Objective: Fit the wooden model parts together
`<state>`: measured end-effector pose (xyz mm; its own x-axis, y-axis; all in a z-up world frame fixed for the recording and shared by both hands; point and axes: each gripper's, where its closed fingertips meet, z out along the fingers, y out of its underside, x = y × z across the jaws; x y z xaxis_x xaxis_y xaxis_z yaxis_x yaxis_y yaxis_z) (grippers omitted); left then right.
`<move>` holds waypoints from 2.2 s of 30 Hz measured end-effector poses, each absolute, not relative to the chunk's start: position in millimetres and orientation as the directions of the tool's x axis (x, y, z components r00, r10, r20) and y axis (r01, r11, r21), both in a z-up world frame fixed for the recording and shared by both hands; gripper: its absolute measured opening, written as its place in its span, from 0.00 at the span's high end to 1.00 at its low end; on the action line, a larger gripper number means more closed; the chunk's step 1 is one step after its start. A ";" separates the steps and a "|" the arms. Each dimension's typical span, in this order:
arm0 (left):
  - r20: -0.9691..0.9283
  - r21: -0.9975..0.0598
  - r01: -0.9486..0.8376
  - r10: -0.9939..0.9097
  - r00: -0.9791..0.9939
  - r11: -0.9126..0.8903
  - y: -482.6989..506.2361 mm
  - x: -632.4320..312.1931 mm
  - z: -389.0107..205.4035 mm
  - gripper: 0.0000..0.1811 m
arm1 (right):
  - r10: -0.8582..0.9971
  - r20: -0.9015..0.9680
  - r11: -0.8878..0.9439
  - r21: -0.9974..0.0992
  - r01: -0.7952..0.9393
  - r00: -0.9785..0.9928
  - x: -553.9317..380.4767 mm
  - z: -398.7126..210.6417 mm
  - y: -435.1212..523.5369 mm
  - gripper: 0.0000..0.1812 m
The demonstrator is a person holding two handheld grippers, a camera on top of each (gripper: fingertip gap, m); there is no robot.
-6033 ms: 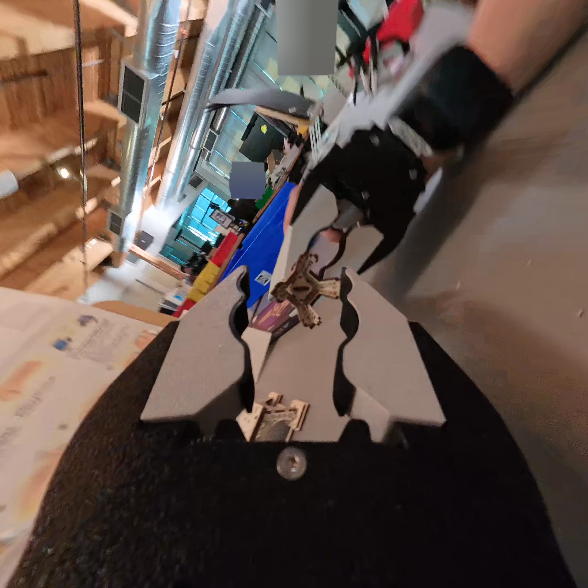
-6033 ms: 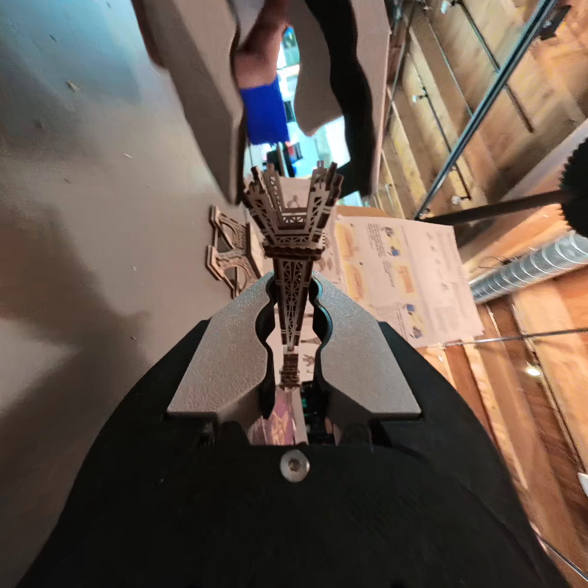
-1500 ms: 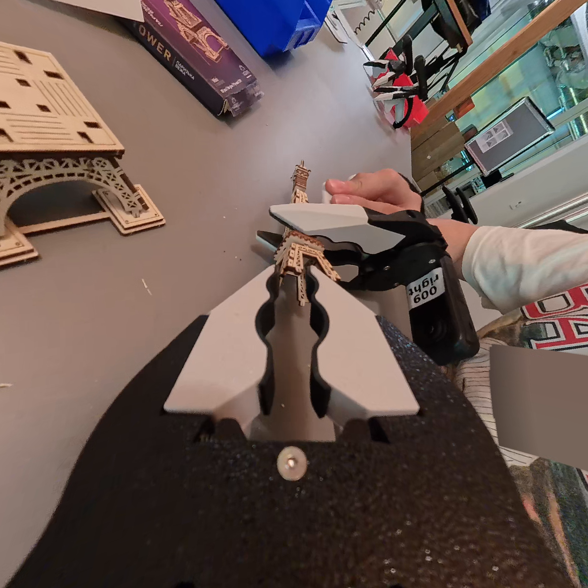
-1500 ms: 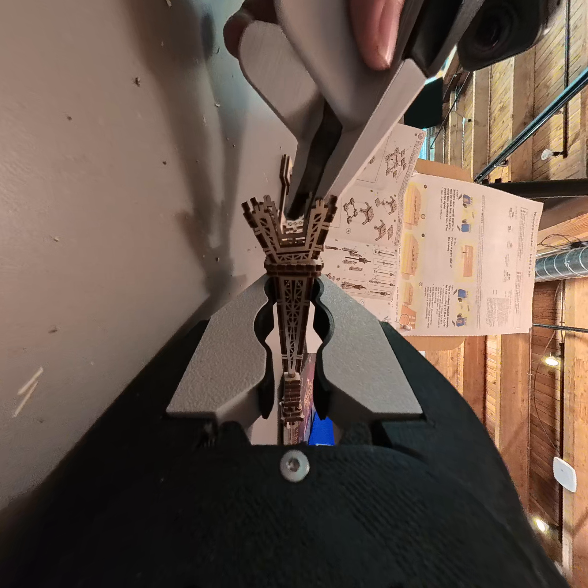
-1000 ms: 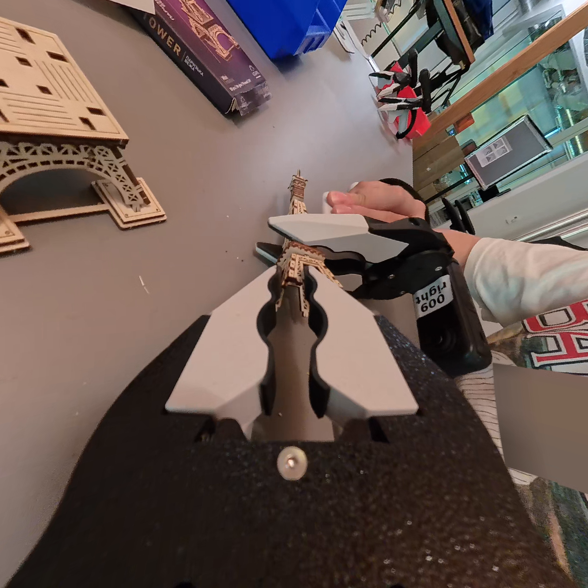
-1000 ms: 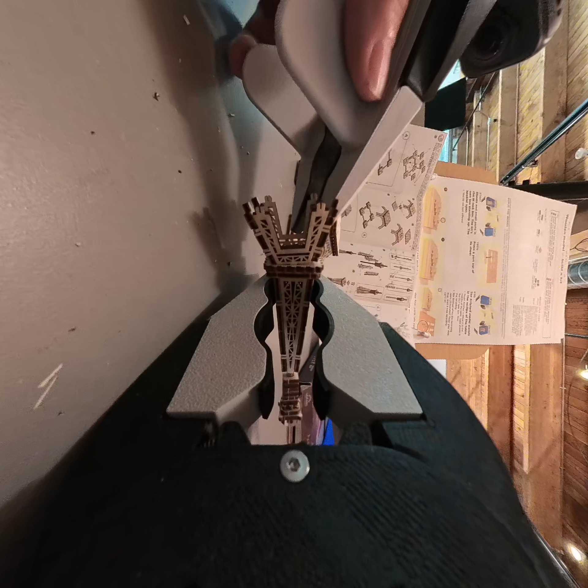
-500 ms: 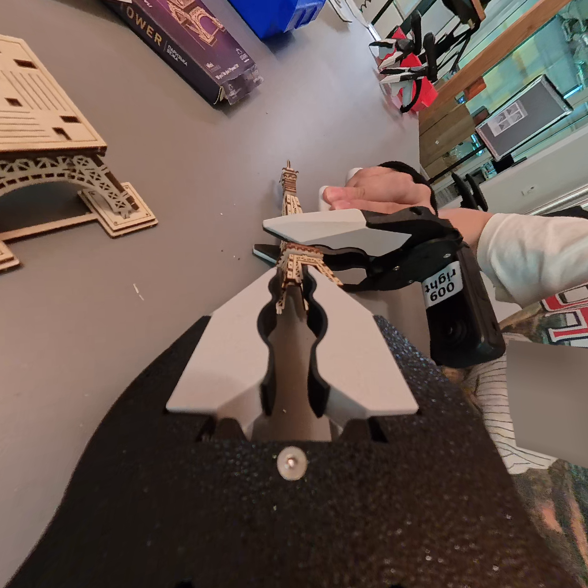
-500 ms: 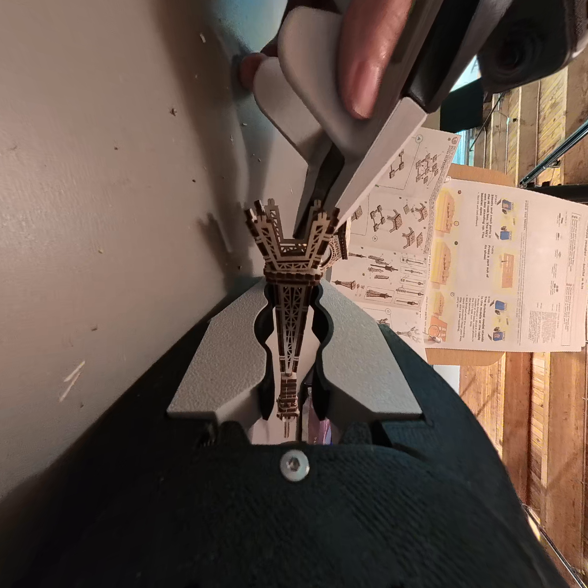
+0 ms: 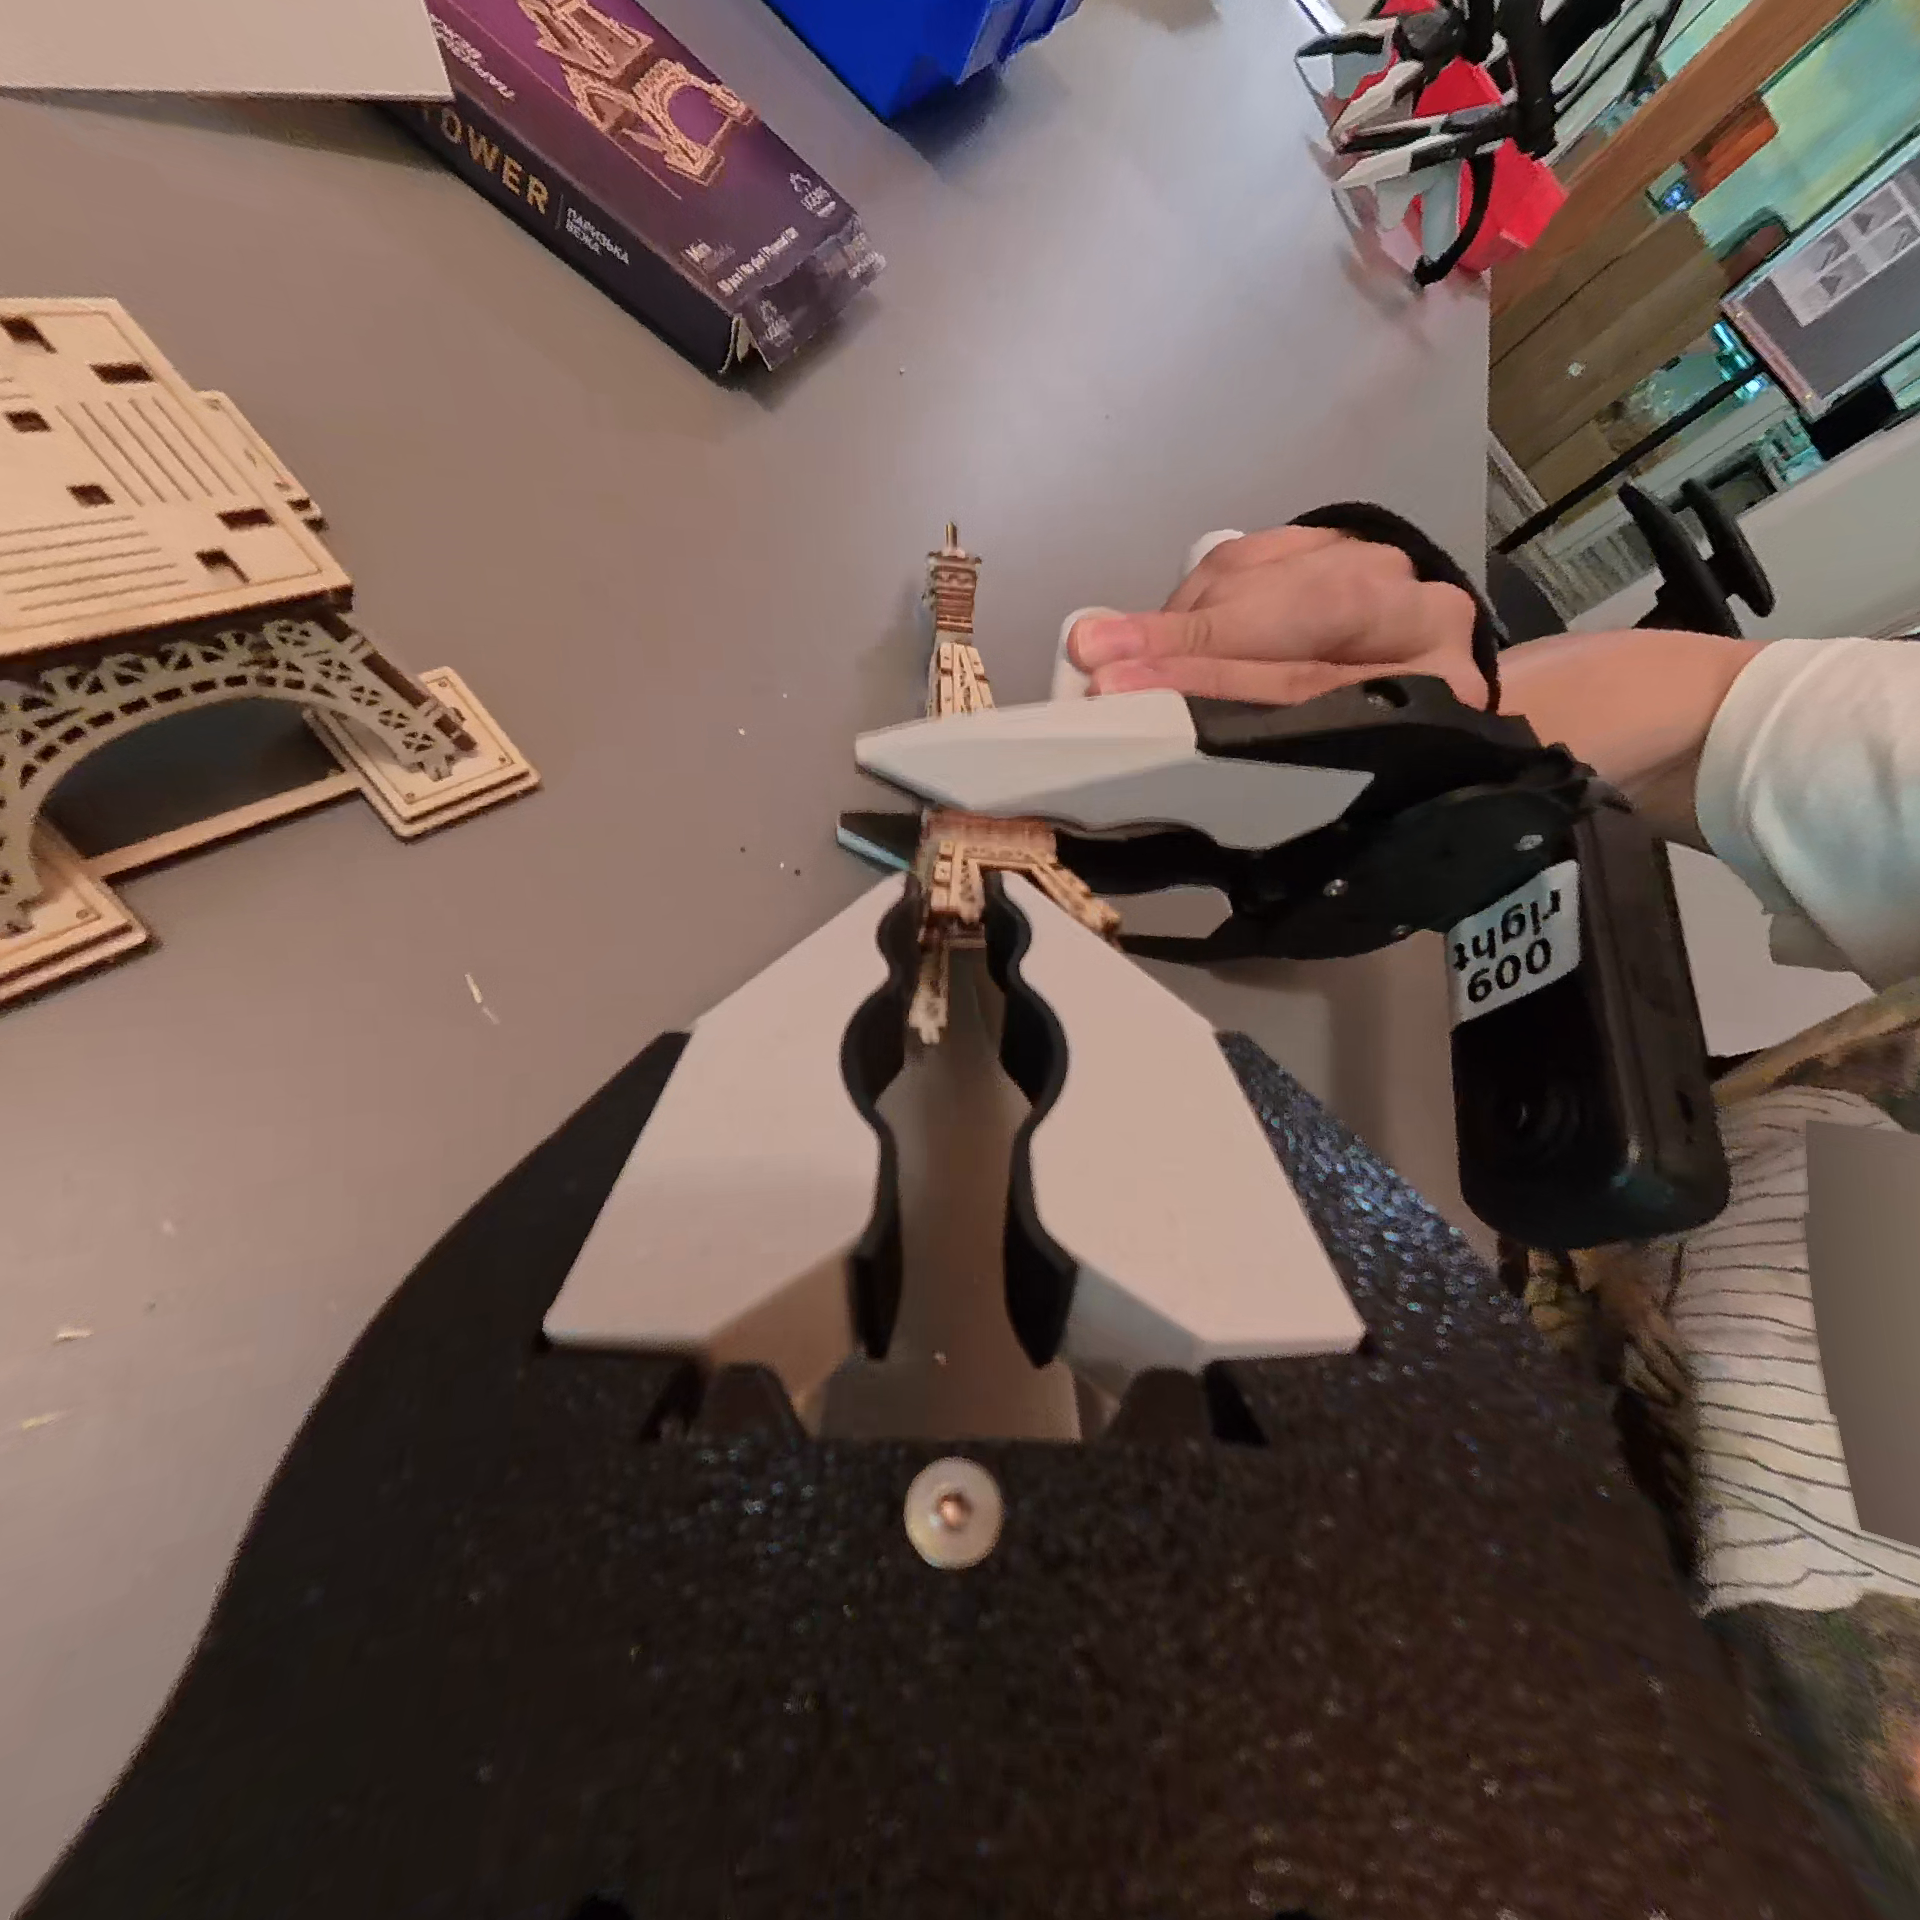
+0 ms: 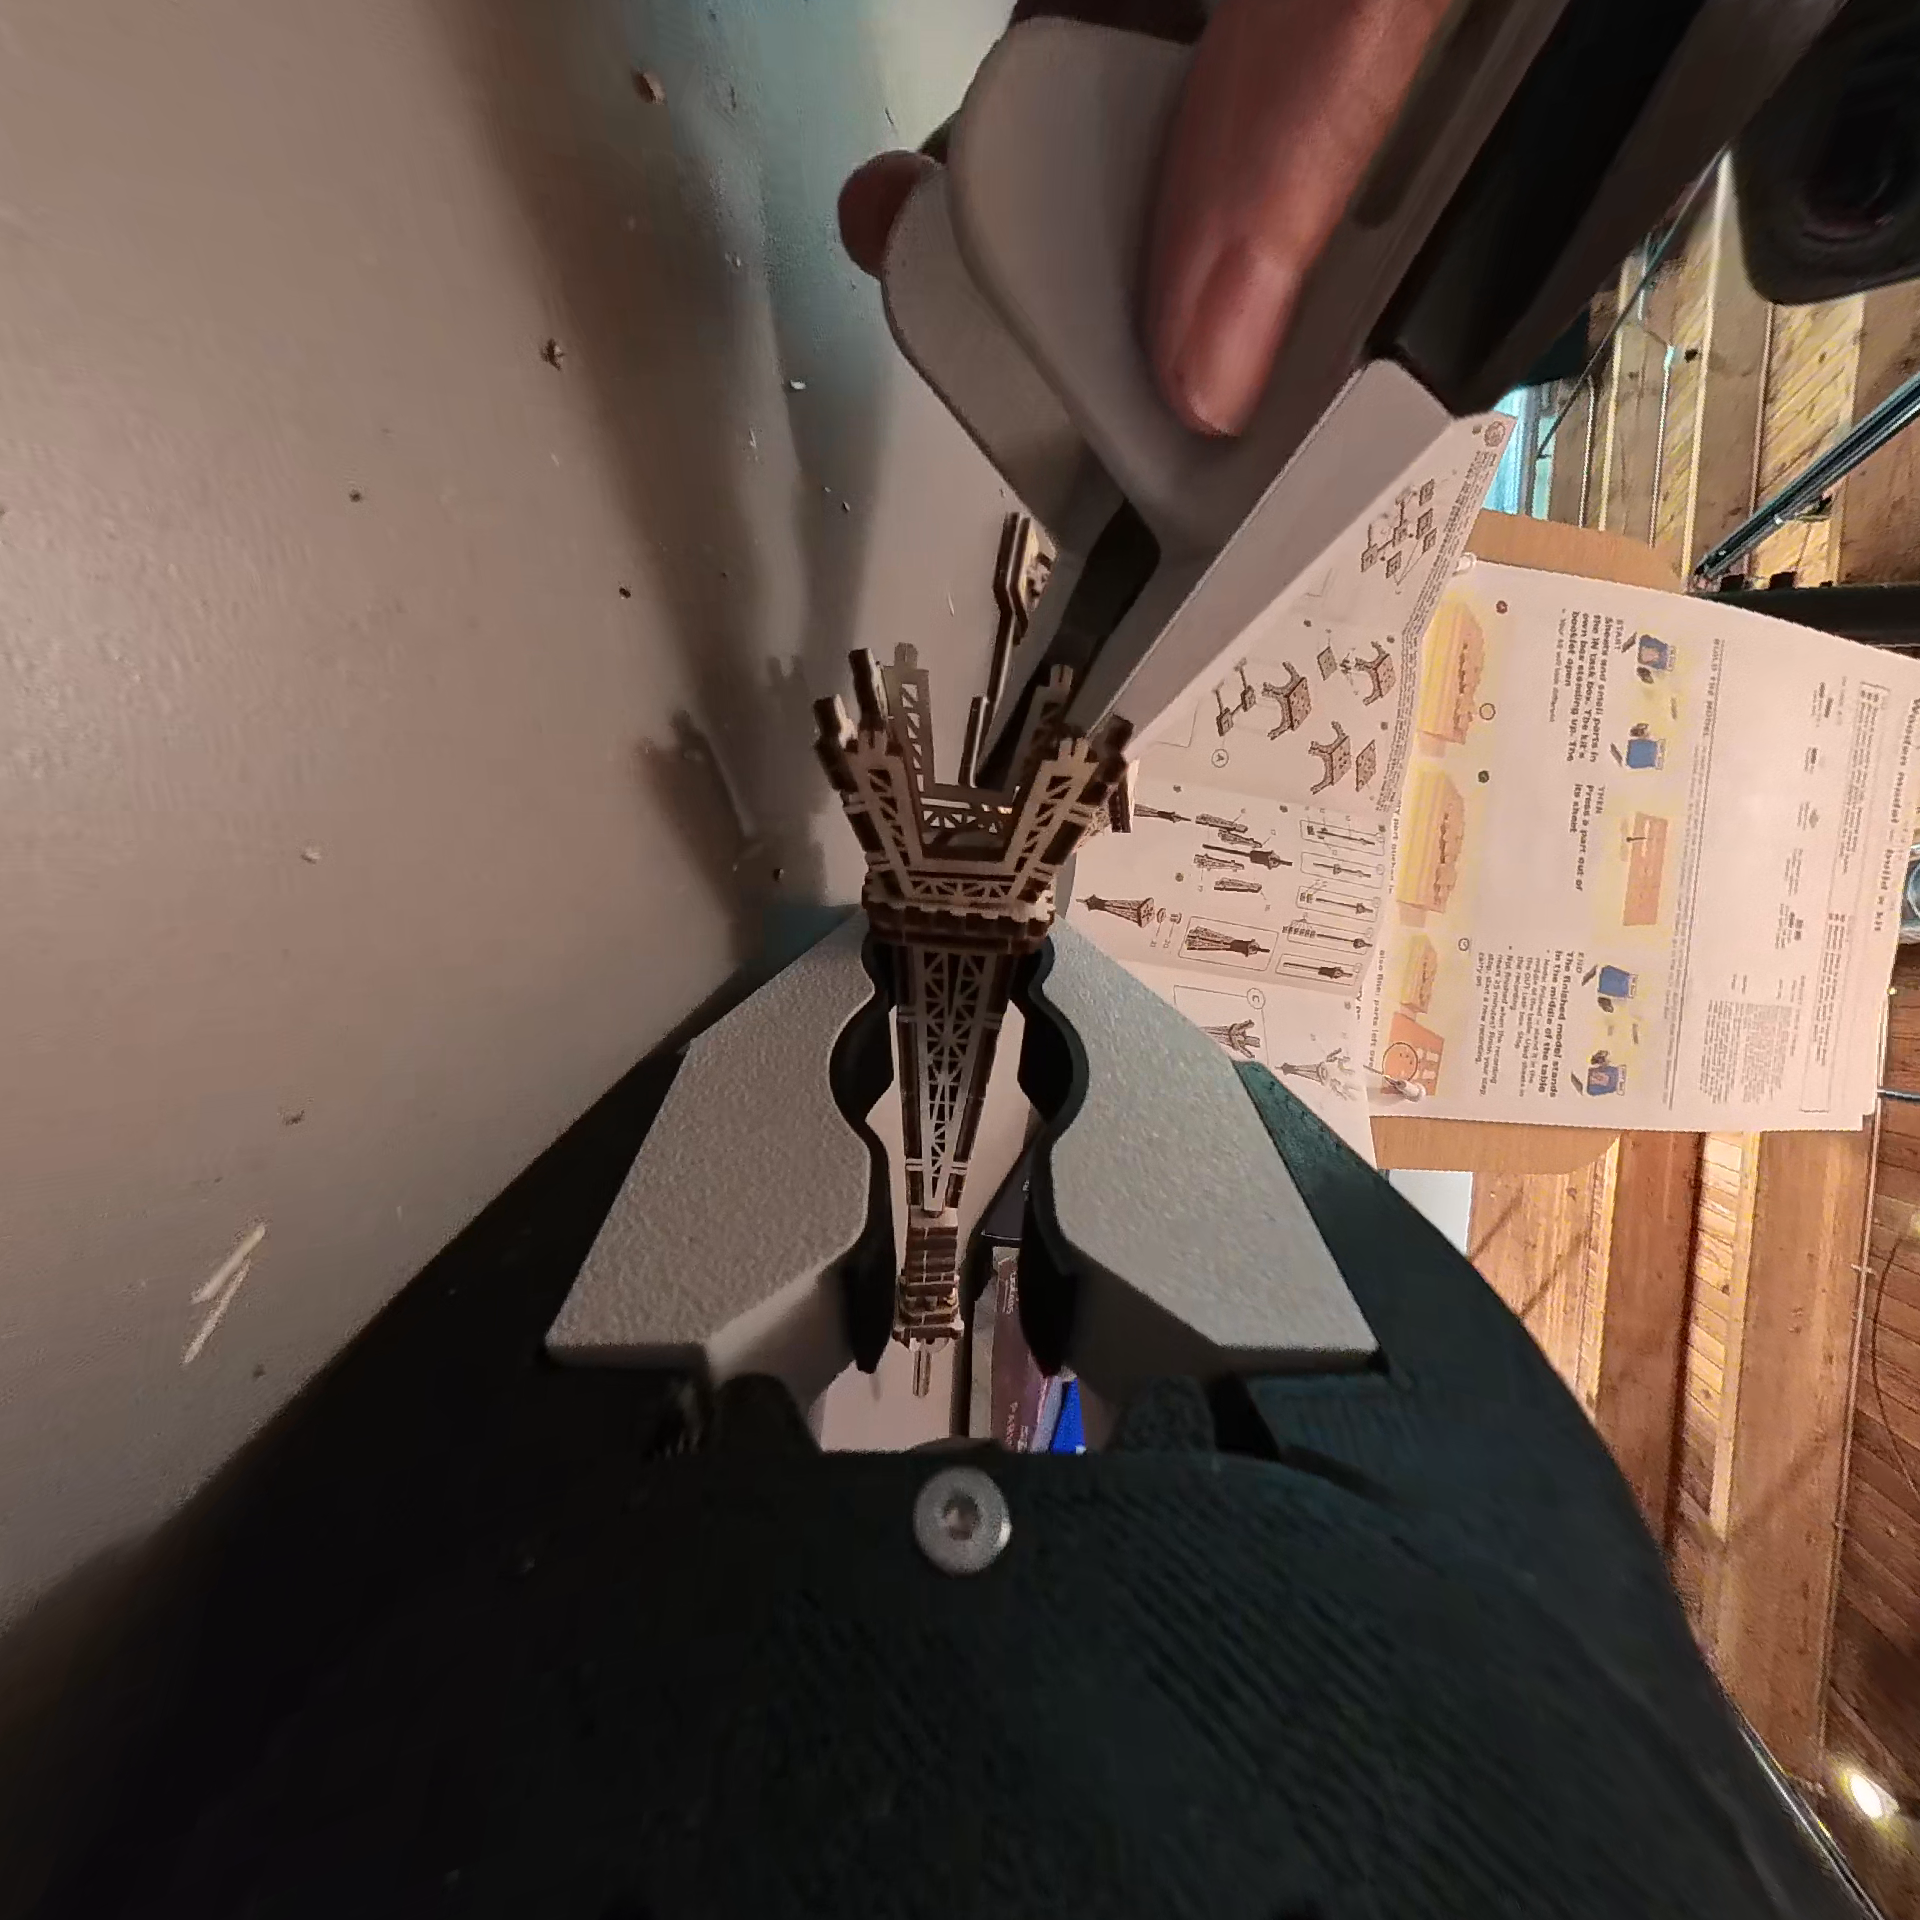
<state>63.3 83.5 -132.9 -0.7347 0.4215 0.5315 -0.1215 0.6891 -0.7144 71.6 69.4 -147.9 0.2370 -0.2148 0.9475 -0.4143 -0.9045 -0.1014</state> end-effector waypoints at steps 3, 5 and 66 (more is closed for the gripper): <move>0.480 -0.737 -0.090 0.424 -0.768 0.670 80.6 64.2 -131.4 0.96 | -0.205 0.947 -0.905 -0.088 -0.417 0.245 72.0 -147.5 69.3 0.92; 0.488 -0.738 -0.100 0.425 -0.763 0.667 77.7 65.9 -130.4 0.95 | -0.243 0.943 -0.890 -0.124 -0.439 0.226 72.4 -148.4 64.3 0.91; -0.003 -0.997 0.052 0.618 -0.786 0.062 90.1 65.1 -18.4 0.90 | -0.994 -0.027 -0.010 -0.946 -0.323 0.109 55.0 -79.2 36.7 0.90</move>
<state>65.1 90.1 -18.4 -0.7864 0.6177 -0.0026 0.0519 0.0618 -0.9967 55.0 36.7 -79.2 0.1094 -0.9936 -0.0266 -0.3226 -0.0102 -0.9465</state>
